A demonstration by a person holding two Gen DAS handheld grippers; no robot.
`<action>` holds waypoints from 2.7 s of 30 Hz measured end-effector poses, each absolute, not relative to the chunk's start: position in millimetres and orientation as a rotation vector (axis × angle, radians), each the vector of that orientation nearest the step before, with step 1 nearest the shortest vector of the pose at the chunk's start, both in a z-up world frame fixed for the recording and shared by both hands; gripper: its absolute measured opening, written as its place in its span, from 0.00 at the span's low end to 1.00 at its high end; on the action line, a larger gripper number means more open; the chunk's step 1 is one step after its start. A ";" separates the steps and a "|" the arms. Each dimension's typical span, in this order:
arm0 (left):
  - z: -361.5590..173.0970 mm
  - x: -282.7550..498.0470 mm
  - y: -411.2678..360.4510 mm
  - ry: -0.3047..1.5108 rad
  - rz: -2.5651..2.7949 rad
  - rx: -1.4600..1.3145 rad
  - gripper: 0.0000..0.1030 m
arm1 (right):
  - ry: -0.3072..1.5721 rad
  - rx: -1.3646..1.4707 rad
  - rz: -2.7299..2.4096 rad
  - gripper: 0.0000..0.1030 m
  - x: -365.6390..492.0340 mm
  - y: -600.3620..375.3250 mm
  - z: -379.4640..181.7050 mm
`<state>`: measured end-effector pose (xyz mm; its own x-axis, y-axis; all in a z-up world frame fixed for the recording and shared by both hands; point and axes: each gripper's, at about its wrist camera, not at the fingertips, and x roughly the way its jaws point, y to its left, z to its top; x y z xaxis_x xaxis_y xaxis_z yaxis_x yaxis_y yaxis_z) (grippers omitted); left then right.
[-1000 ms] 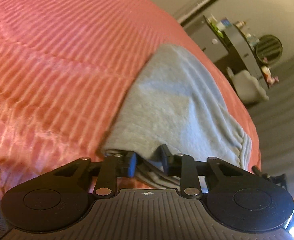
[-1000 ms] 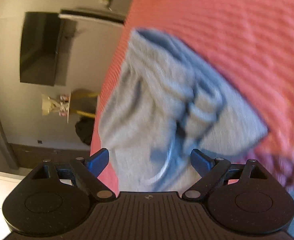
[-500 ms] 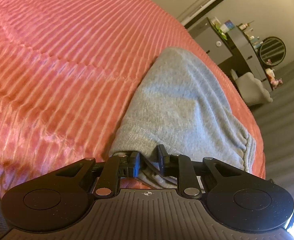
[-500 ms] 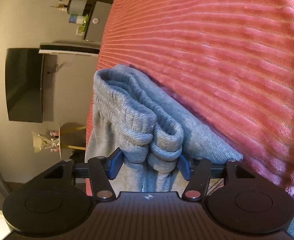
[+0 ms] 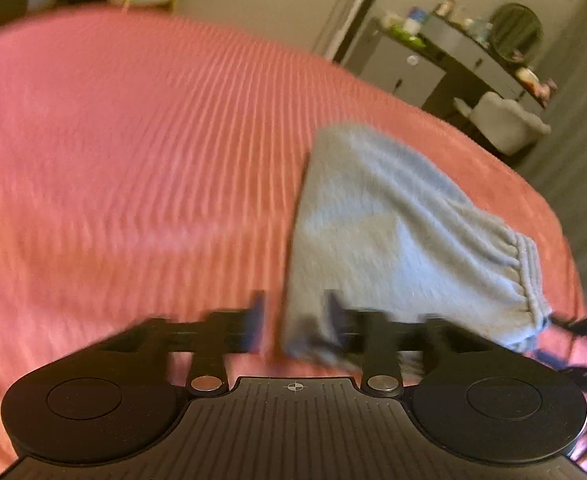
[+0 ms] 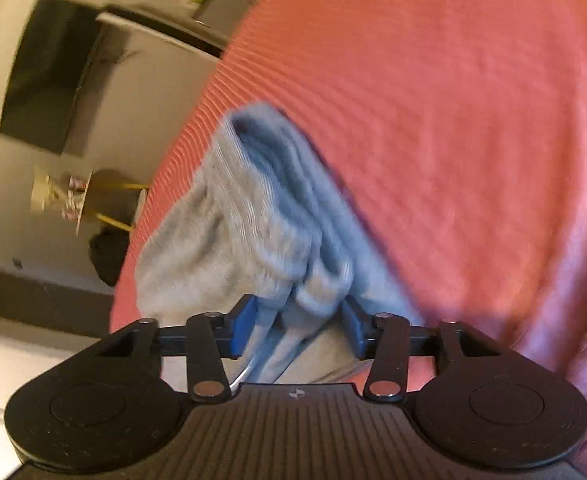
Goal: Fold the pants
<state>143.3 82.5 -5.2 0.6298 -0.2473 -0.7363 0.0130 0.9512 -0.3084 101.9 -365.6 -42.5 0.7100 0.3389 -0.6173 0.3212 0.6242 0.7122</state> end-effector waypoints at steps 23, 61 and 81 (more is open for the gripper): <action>-58.4 301.8 41.0 0.989 -0.564 -0.279 0.33 | 0.937 0.665 0.449 0.65 242.5 -372.1 -71.6; 22.9 320.8 28.0 0.841 -0.486 -0.318 0.15 | 0.704 0.478 0.431 0.47 261.8 -308.6 22.7; -76.3 304.8 59.9 1.074 -0.436 -0.493 0.32 | 0.783 0.470 0.328 0.48 272.3 -311.2 -5.5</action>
